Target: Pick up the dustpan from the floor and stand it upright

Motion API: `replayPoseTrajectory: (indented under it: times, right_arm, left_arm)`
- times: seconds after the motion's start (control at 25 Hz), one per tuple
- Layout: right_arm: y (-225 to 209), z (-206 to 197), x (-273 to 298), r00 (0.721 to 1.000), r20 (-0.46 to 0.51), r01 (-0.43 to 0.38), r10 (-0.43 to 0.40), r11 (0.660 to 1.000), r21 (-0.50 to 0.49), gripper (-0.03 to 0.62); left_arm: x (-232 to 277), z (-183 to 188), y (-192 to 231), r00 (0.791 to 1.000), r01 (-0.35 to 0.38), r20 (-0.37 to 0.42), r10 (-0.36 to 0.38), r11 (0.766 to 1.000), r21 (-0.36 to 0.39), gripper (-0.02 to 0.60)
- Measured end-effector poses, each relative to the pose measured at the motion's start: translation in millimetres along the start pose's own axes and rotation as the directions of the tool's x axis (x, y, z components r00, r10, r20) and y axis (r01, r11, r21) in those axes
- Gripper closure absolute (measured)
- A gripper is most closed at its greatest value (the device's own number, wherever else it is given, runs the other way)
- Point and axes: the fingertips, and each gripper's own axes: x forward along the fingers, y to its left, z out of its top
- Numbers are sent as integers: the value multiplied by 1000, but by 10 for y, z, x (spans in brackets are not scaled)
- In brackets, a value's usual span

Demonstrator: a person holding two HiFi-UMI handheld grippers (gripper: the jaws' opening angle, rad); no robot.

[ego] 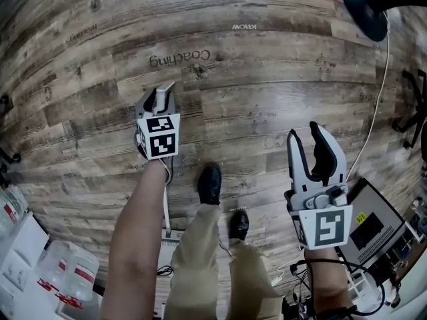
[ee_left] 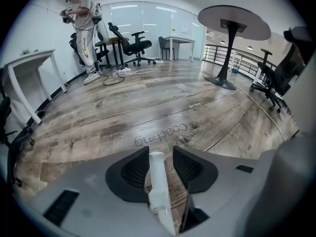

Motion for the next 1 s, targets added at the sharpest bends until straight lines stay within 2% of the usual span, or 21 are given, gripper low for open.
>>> replayPoseTrajectory:
  times: [0.24,0.36,0.4,0.48,0.6,0.72,0.8,1.0]
  right_arm:
    - [-65,-57,-47,1000,-2,12,-12,1000,4,448]
    - [-58,-70,-44,1000,1,10,-10,1000,2,448]
    - [-52,-75,-51,1000,1,10,-10,1000,2,448]
    - [-37,-92,-81,1000,-1,11,-11,1000,3,448]
    - [-43,-158,-123,1000,-13,14,-14,1000,-1,448]
    - [-93,-247,-157,999,-27,30,-30,1000,-5,448]
    - [-105,-291,-179,999,-35,36,-36,999,-6,448]
    - [-36,-209,-218,1000,-22,20,-20,1000,-9,448]
  left_arm:
    - [32,-28,71,999,-44,-28,44,999,-4,479]
    - [32,-70,84,997,-55,-51,53,998,-23,455]
    - [39,-102,65,997,-49,-59,48,999,-14,418]
    - [67,-182,15,996,-29,-79,30,999,21,407]
    - [128,-256,48,995,-29,-100,29,1000,-1,408]
    - [202,-293,90,990,-50,-129,49,999,0,462]
    - [226,-299,80,989,-51,-140,53,998,22,459]
    - [147,-267,101,991,-41,-127,37,999,-25,469]
